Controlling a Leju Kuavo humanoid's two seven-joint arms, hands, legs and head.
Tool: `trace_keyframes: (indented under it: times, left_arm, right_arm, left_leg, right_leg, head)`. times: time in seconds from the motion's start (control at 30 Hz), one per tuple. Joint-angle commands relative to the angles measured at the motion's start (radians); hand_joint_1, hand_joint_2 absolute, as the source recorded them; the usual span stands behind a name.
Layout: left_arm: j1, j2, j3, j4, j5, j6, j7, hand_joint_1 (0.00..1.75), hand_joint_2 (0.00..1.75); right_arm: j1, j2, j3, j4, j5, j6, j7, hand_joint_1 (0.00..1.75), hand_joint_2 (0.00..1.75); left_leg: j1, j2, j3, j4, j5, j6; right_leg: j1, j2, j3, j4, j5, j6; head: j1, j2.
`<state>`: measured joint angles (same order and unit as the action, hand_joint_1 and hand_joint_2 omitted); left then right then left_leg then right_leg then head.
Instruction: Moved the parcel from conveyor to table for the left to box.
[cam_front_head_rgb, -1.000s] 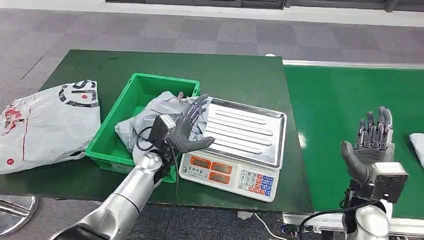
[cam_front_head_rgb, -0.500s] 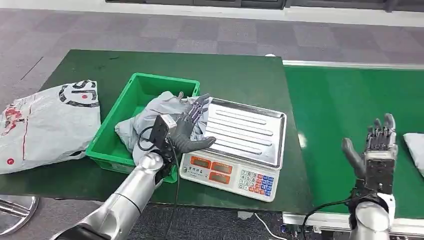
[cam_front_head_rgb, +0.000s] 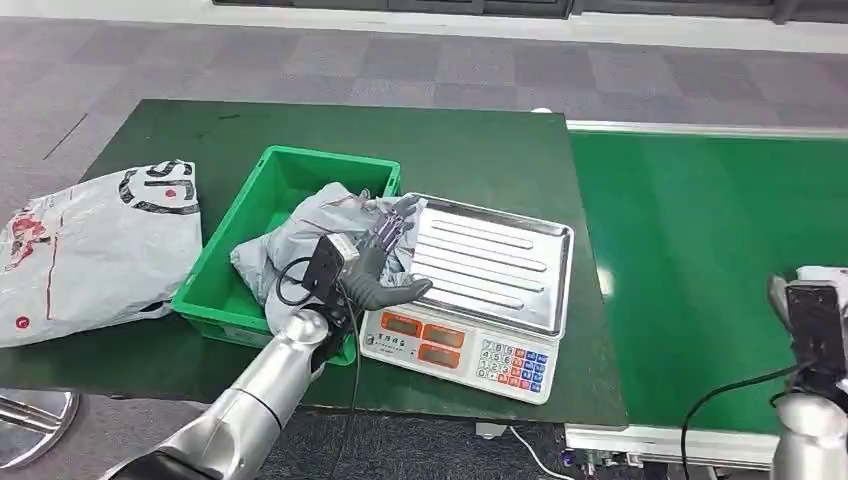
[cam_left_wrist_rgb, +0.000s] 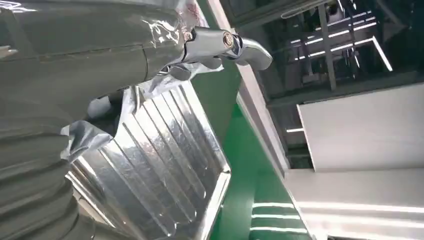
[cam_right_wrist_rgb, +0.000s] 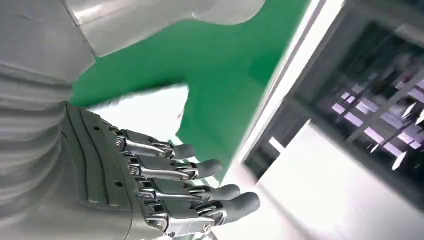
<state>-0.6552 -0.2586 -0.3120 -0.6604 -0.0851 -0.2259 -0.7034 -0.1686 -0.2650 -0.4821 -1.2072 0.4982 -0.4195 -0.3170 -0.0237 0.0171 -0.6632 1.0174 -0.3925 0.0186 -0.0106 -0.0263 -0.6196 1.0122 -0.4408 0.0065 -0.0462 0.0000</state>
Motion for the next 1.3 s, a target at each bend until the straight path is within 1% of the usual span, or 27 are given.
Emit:
trace_keyframes:
  times: [0.03,0.17,0.2,0.23,0.27,0.3,0.37,0.43,0.53,0.6,0.63,0.73,0.77,0.8,0.83,0.87,0.9,0.93,0.97,1.0,1.03,1.1,1.13,1.17,1.2,1.23,1.3]
  left_arm:
    - [-0.006,0.022,-0.020,0.046,-0.003,0.023,0.005,0.00,1.75]
    - [0.001,0.032,-0.012,0.032,0.008,0.029,0.005,0.00,1.75]
    - [0.001,0.035,-0.009,0.033,0.010,0.029,0.005,0.00,1.75]
    - [0.000,0.038,-0.008,0.035,0.010,0.028,0.005,0.00,1.75]
    - [-0.001,0.038,-0.009,0.036,0.007,0.030,0.005,0.00,1.75]
    - [-0.005,0.038,-0.010,0.041,0.002,0.034,0.005,0.00,1.75]
    - [-0.009,0.037,-0.011,0.048,-0.002,0.042,0.005,0.00,1.75]
    - [-0.013,0.039,-0.011,0.053,0.000,0.052,0.005,0.00,1.75]
    - [-0.018,0.045,0.004,0.056,0.011,0.044,0.005,0.00,1.75]
    - [-0.019,0.052,0.032,0.048,0.037,0.022,0.005,0.00,1.75]
    - [-0.020,0.054,0.045,0.050,0.046,0.017,0.005,0.00,1.75]
    - [-0.020,0.062,0.054,0.049,0.039,0.019,0.005,0.00,1.75]
    - [-0.022,0.064,0.051,0.049,0.030,0.031,0.005,0.00,1.75]
    - [-0.017,0.066,0.063,0.040,0.034,0.045,0.005,0.00,1.75]
    - [0.000,0.072,0.088,0.016,0.051,0.046,0.005,0.00,1.75]
    - [0.012,0.079,0.106,0.000,0.063,0.042,0.005,0.00,1.75]
    - [0.023,0.086,0.121,-0.012,0.062,0.040,0.005,0.00,1.75]
    - [0.028,0.089,0.125,-0.018,0.060,0.035,0.005,0.00,1.75]
    - [0.030,0.089,0.129,-0.022,0.057,0.038,0.005,0.00,1.75]
    - [0.035,0.087,0.133,-0.029,0.053,0.039,0.005,0.00,1.75]
    - [0.036,0.084,0.131,-0.028,0.045,0.042,0.005,0.00,1.75]
    - [0.036,0.081,0.131,-0.028,0.044,0.044,0.005,0.00,1.75]
    - [0.035,0.079,0.131,-0.026,0.043,0.046,0.005,0.00,1.75]
    - [0.034,0.077,0.131,-0.025,0.041,0.048,0.005,0.00,1.75]
    - [0.026,0.074,0.128,-0.008,0.031,0.050,0.005,0.00,1.75]
    - [0.017,0.069,0.126,0.006,0.027,0.048,0.005,0.00,1.75]
    - [0.002,0.059,0.123,0.025,0.026,0.047,0.005,0.00,1.75]
  right_arm:
    - [-0.117,-0.134,-0.139,0.420,0.061,-0.074,0.009,0.00,1.75]
    - [-0.177,-0.183,-0.133,0.570,0.109,-0.093,0.052,0.00,1.75]
    - [-0.197,-0.200,-0.119,0.620,0.142,-0.108,0.084,0.00,1.75]
    - [-0.210,-0.214,-0.110,0.660,0.164,-0.102,0.123,0.00,1.75]
    - [-0.214,-0.221,-0.107,0.676,0.174,-0.097,0.142,0.00,1.75]
    - [-0.214,-0.237,-0.091,0.710,0.211,-0.084,0.207,0.00,1.75]
    - [-0.221,-0.254,-0.072,0.751,0.258,-0.053,0.289,0.00,1.75]
    - [-0.246,-0.259,-0.064,0.788,0.279,-0.008,0.340,0.00,1.75]
    - [-0.283,-0.266,-0.035,0.860,0.313,0.165,0.465,0.00,1.75]
    - [-0.259,-0.263,-0.021,0.866,0.333,0.220,0.511,0.00,1.75]
    - [-0.254,-0.260,-0.018,0.870,0.335,0.251,0.521,0.00,1.75]
    - [-0.245,-0.253,0.024,0.869,0.384,0.340,0.592,0.00,1.75]
    - [-0.248,-0.252,0.034,0.869,0.394,0.356,0.601,0.00,1.75]
    - [-0.259,-0.243,0.055,0.857,0.411,0.361,0.589,0.00,1.75]
    - [-0.291,-0.220,0.049,0.842,0.403,0.314,0.542,0.00,1.75]
    - [-0.320,-0.200,0.052,0.824,0.405,0.256,0.501,0.00,1.75]
    - [-0.366,-0.176,0.057,0.814,0.403,0.191,0.447,0.00,1.75]
    - [-0.390,-0.169,0.067,0.817,0.411,0.193,0.465,0.00,1.75]
    - [-0.396,-0.154,0.053,0.793,0.389,0.151,0.416,0.00,1.75]
    - [-0.404,-0.129,0.037,0.744,0.352,0.056,0.284,0.00,1.75]
    - [-0.410,-0.114,0.027,0.718,0.326,0.009,0.220,0.00,1.75]
    - [-0.413,-0.111,0.030,0.715,0.327,0.009,0.224,0.00,1.75]
    - [-0.410,-0.113,0.031,0.713,0.326,0.011,0.225,0.00,1.75]
    - [-0.403,-0.113,0.030,0.707,0.323,0.013,0.225,0.00,1.75]
    - [-0.381,-0.083,-0.002,0.619,0.227,-0.093,0.022,0.00,1.75]
    - [-0.365,-0.071,-0.002,0.572,0.192,-0.135,-0.041,0.00,1.75]
    - [-0.326,-0.038,0.001,0.433,0.089,-0.154,-0.136,0.00,1.75]
  left_leg:
    - [0.002,-0.002,0.005,-0.001,-0.001,-0.003]
    - [0.001,0.000,0.002,0.000,-0.001,-0.001]
    - [0.002,0.000,0.004,-0.001,-0.001,-0.003]
    - [0.000,0.001,0.002,0.000,-0.002,-0.001]
    - [0.001,0.001,0.004,-0.001,-0.002,-0.002]
    - [0.000,0.001,0.003,0.000,-0.002,-0.001]
    - [0.000,0.000,0.003,0.000,-0.002,-0.001]
    - [0.001,0.000,0.003,-0.001,-0.002,-0.002]
    - [0.000,0.002,0.003,0.000,-0.002,-0.001]
    - [0.001,0.003,0.004,0.000,-0.002,-0.002]
    - [0.000,0.002,0.003,0.000,-0.002,-0.001]
    - [0.001,0.001,0.004,-0.001,-0.002,-0.002]
    - [0.001,0.001,0.002,0.000,-0.001,-0.001]
    - [0.001,0.002,0.004,-0.001,-0.002,-0.002]
    - [0.001,0.002,0.002,0.000,-0.002,-0.001]
    - [0.001,0.004,0.003,0.000,-0.002,-0.002]
    - [0.001,0.010,0.005,-0.001,-0.003,-0.003]
    - [0.000,0.011,0.003,0.000,-0.003,-0.002]
    - [-0.001,0.009,0.001,-0.001,-0.002,-0.001]
    - [0.000,0.013,0.002,-0.001,-0.002,-0.003]
    - [0.000,0.011,0.002,-0.001,-0.002,-0.003]
    - [0.000,0.009,0.002,-0.001,-0.001,-0.002]
    - [0.000,0.010,0.003,-0.001,0.000,-0.003]
    - [0.001,0.008,0.002,-0.001,0.001,-0.002]
    - [0.001,0.006,0.002,-0.001,0.002,-0.001]
    - [0.001,0.006,0.003,-0.002,0.002,-0.002]
    - [0.001,0.002,0.001,-0.001,0.002,-0.001]
  right_leg:
    - [0.001,0.002,0.006,-0.004,0.000,0.000]
    - [0.000,0.002,0.003,-0.002,0.000,0.000]
    - [0.001,0.003,0.005,-0.003,0.000,0.000]
    - [0.000,0.003,0.003,-0.002,0.000,0.000]
    - [0.000,0.005,0.004,-0.002,0.001,0.000]
    - [0.000,0.004,0.003,-0.002,0.001,0.000]
    - [0.000,0.003,0.004,-0.002,0.001,0.000]
    - [0.001,0.003,0.004,-0.002,0.001,0.000]
    - [0.000,0.005,0.004,-0.002,0.001,0.000]
    - [0.001,0.007,0.004,-0.003,0.001,0.000]
    - [0.000,0.004,0.003,-0.002,0.001,0.000]
    - [0.001,0.005,0.004,-0.002,0.001,0.000]
    - [0.001,0.002,0.003,-0.001,0.001,0.000]
    - [0.001,0.005,0.004,-0.003,0.001,0.000]
    - [0.001,0.004,0.003,-0.001,0.001,0.000]
    - [0.001,0.007,0.003,-0.002,0.001,0.000]
    - [0.000,0.013,0.003,-0.002,0.003,0.000]
    - [0.001,0.013,0.002,-0.001,0.003,0.000]
    - [0.000,0.011,0.001,0.000,0.002,0.000]
    - [0.000,0.016,0.001,-0.001,0.004,0.000]
    - [0.000,0.014,0.000,0.000,0.003,-0.001]
    - [0.000,0.011,0.000,0.000,0.003,-0.001]
    - [0.000,0.013,0.001,-0.001,0.004,-0.001]
    - [0.001,0.010,0.001,-0.001,0.003,-0.001]
    - [0.001,0.006,0.001,0.000,0.003,-0.001]
    - [0.001,0.008,0.002,-0.001,0.003,-0.001]
    - [0.001,0.004,0.002,0.000,0.003,-0.001]
  head:
    - [0.000,0.000]
    - [0.000,0.000]
    - [0.000,0.000]
    - [0.000,0.000]
    - [0.000,0.000]
    - [0.000,0.000]
    - [0.000,0.000]
    - [0.000,0.000]
    - [0.000,0.000]
    - [0.000,0.000]
    - [0.000,0.000]
    - [0.000,0.000]
    - [0.000,0.000]
    - [0.000,0.000]
    - [0.000,0.000]
    - [0.000,0.000]
    - [0.000,0.000]
    - [0.000,0.000]
    - [0.000,0.000]
    - [0.000,0.000]
    - [0.000,0.000]
    - [0.000,0.000]
    - [0.000,0.000]
    - [0.000,0.000]
    - [0.000,0.000]
    - [0.000,0.000]
    - [0.000,0.000]
